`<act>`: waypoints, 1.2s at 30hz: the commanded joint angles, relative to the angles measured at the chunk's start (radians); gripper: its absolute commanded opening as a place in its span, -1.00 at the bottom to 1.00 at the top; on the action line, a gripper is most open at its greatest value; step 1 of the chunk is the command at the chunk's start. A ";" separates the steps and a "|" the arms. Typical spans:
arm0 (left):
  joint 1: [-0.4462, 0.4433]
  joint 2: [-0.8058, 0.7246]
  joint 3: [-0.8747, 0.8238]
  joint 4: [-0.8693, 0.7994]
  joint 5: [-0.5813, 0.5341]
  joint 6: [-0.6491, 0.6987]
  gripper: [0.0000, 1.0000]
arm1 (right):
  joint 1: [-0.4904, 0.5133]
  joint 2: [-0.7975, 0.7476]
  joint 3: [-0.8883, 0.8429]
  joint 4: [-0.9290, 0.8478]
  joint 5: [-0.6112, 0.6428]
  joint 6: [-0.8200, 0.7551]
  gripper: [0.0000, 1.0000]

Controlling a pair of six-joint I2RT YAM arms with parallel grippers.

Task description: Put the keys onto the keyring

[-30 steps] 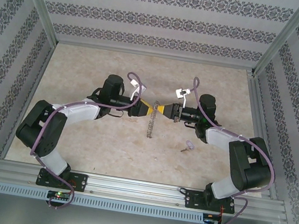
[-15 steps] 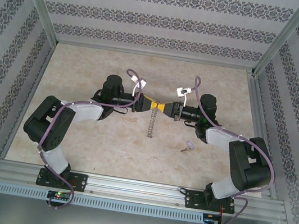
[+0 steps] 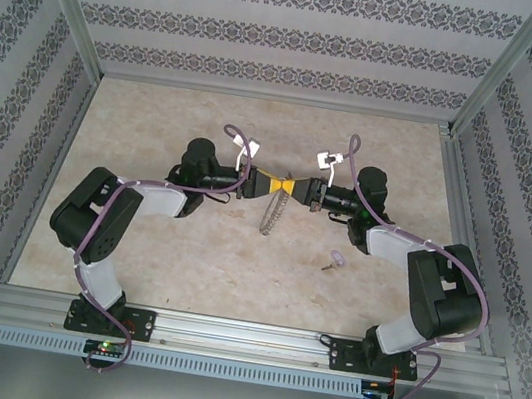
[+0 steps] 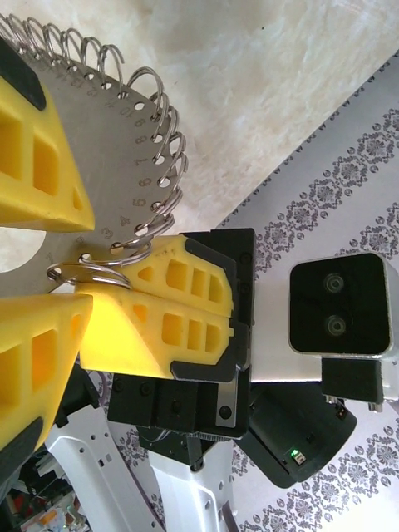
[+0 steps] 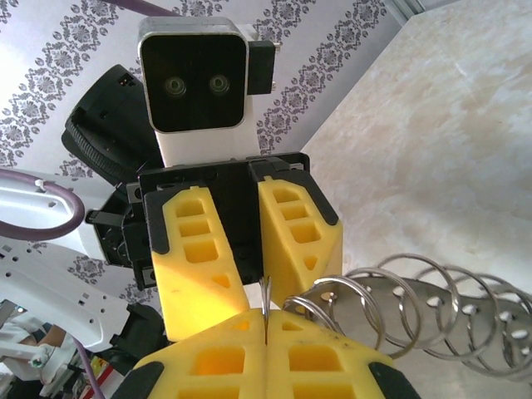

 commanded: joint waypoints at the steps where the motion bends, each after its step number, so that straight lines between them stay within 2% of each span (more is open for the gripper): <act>1: -0.011 0.015 -0.020 0.092 0.005 -0.030 -0.48 | -0.012 0.004 0.032 0.084 0.012 0.015 -1.00; 7: -0.013 0.037 -0.003 0.137 0.004 -0.061 -0.59 | -0.011 0.013 0.028 0.099 0.009 0.023 -1.00; 14: -0.026 0.049 0.004 0.183 -0.016 -0.091 -1.00 | -0.011 0.020 0.026 0.116 0.009 0.035 -1.00; 20: -0.028 0.041 0.004 0.187 -0.050 -0.094 -1.00 | -0.011 0.023 0.018 0.119 0.004 0.037 -1.00; 33: -0.027 0.039 0.001 0.223 -0.119 -0.113 -0.74 | -0.008 0.035 0.016 0.132 -0.005 0.046 -1.00; 36: -0.027 0.040 -0.008 0.265 -0.134 -0.119 -0.95 | -0.008 0.038 0.018 0.134 -0.007 0.049 -1.00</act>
